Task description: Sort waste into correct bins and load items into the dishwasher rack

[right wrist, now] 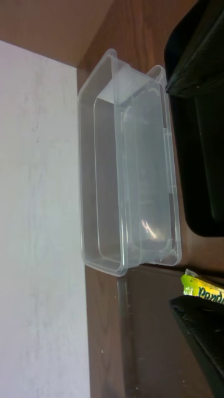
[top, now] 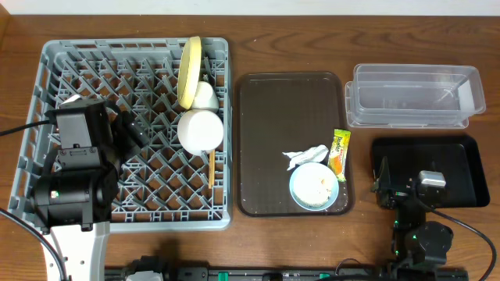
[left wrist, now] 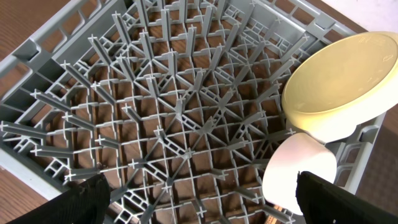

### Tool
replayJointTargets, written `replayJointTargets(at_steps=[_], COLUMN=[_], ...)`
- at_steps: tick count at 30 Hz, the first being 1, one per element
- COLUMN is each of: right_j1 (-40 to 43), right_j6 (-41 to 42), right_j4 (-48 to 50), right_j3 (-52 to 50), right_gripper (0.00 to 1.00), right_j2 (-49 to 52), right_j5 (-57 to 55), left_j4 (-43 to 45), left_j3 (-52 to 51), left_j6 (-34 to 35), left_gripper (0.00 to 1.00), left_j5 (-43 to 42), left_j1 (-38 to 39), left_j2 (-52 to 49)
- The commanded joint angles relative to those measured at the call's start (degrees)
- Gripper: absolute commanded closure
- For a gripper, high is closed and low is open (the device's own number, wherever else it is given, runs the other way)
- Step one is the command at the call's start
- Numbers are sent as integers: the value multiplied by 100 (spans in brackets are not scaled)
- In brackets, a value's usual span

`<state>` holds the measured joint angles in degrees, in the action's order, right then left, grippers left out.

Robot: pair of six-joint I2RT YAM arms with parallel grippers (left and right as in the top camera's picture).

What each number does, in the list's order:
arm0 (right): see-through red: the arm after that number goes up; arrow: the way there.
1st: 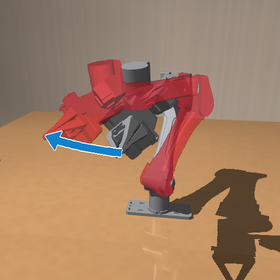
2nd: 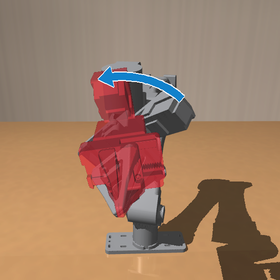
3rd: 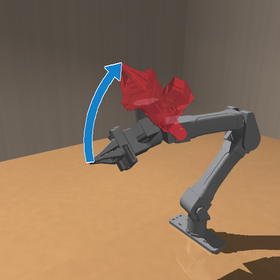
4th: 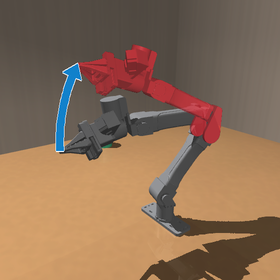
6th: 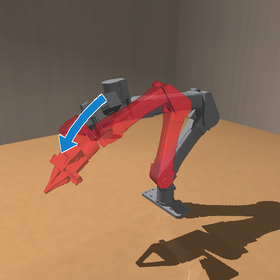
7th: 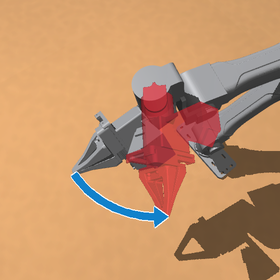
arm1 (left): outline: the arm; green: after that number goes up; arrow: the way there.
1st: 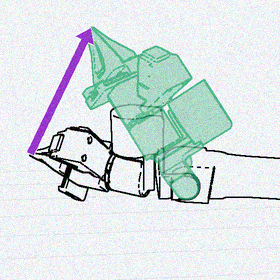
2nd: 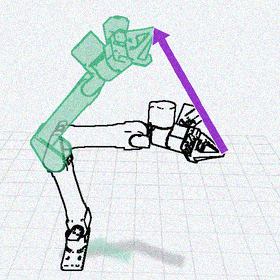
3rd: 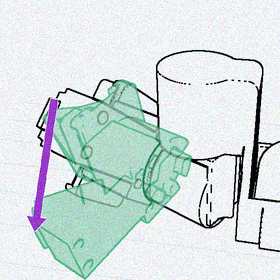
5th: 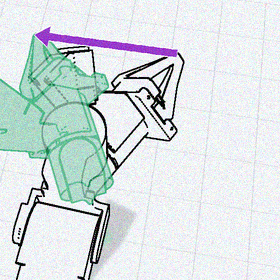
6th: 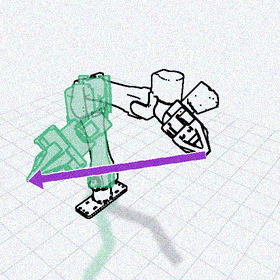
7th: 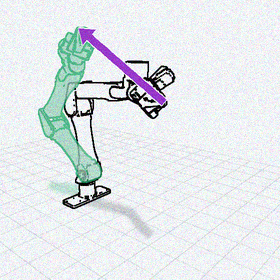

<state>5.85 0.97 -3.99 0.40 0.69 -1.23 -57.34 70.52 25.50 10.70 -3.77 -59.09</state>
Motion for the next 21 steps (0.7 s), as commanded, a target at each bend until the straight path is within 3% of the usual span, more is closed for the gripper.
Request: replayJointTargets(at_steps=[1,9,14,21], right_j1=[-61,-61,-61,-61], right_j6=[-39,13,1515,1572], right_j4=[-2,-11,157,-549], right_j3=[-9,-9,-9,675], right_gripper=[1,1,1,1], right_j2=[-35,-35,-35,59], right_j5=[-13,356,968,1434], left_j4=[-31,-31,-31,-31], left_j3=[31,31,31,31], left_j6=[-31,-31,-31,-31], left_gripper=[4,4,4,3], left_j5=[50,50,50,50], left_j1=[-35,-35,-35,-35], left_j2=[-11,-13,-11,-13])
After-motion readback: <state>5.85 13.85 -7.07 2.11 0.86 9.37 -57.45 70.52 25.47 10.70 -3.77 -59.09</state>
